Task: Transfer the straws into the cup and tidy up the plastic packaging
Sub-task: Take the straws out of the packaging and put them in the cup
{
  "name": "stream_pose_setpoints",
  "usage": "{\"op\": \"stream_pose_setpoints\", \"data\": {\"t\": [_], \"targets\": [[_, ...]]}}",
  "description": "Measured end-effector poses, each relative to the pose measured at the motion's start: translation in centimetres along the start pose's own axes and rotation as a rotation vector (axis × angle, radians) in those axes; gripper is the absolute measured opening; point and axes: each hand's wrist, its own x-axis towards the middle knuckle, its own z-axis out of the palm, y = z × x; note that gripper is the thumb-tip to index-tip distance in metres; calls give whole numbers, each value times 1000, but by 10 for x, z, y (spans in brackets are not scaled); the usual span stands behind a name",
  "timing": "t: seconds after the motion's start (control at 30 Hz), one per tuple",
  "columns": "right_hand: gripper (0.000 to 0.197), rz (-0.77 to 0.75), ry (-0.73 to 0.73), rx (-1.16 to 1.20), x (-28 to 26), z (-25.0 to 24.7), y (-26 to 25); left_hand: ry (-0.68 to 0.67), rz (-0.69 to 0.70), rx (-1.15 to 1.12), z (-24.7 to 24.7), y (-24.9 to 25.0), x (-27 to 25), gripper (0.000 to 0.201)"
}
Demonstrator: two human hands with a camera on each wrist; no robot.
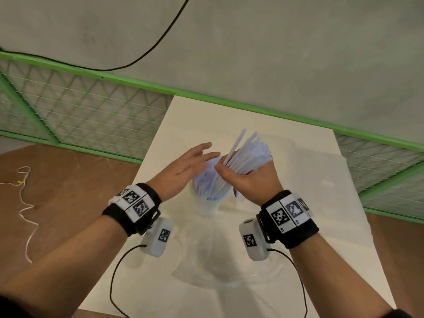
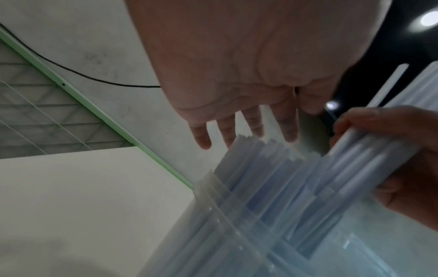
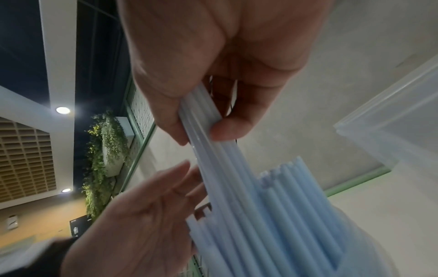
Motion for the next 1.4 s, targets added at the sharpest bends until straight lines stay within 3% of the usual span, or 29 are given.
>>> {"op": "stream_pose_setpoints", "data": {"t": [0.1,0.17,0.3,0.4,0.43,0.5,0.57,0.7,0.8,0.87,0.97,1.13,1.23,1.3,1.4], "targets": [[22,28,-13,58,-2,4,2,-47,52,387,4,-9,-16,72],[25,45,-32,83,-5,8,4,-30,80,499,12,-17,-16,78],[16,117,-74,75,-8,12,13,64,116,301,15,-19,-8,56],[47,128,-86,-8,-3,16,23,66,101,321,15,-19,-11,61],[48,105,-90,-47,-2,18,26,77,86,313,17,-18,-12,66],[50,62,-91,-108,-1,21,29,150,63,267,22,-14,-16,70],[68,82,-88,-153,-1,21,31,254,77,216,29,-11,-18,63],[89,140,-222,-272,4,16,28,390,62,132,39,-7,-23,60],[83,100,-243,-142,6,4,15,376,77,132,39,3,-26,65],[89,82,-255,-47,3,-6,7,351,72,172,39,11,-27,73],[95,23,-155,47,-5,-17,-2,344,79,218,38,21,-28,80],[56,-68,-39,82,-27,-9,-3,331,157,294,43,34,-27,69],[44,-62,5,24,-32,0,0,406,176,316,45,32,-26,59],[53,-48,28,7,-31,3,-1,455,164,296,45,29,-27,55],[69,-74,62,6,-30,4,-2,480,107,255,44,27,-28,74]]}}
